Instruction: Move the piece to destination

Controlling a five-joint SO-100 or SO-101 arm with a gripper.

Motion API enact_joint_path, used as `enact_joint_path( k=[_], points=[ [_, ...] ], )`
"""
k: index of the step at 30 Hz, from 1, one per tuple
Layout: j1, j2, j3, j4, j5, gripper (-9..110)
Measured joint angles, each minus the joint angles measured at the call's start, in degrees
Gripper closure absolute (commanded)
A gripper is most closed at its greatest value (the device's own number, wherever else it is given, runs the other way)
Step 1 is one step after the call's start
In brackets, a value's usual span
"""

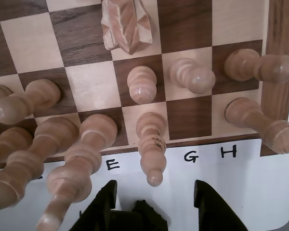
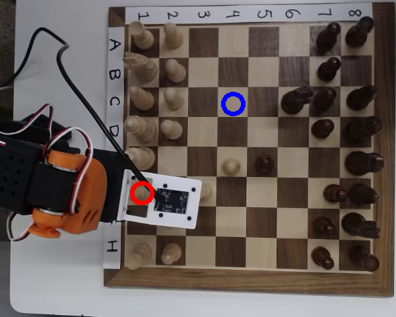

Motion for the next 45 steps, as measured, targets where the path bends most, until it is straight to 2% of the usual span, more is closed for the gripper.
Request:
enact_joint_path(
  k=[20, 45],
  points=[
    [0.0, -1.85, 9.84, -7.29, -0.7, 82],
    [4.39, -4.31, 13.89, -13.89, -3.6, 82]
  ],
)
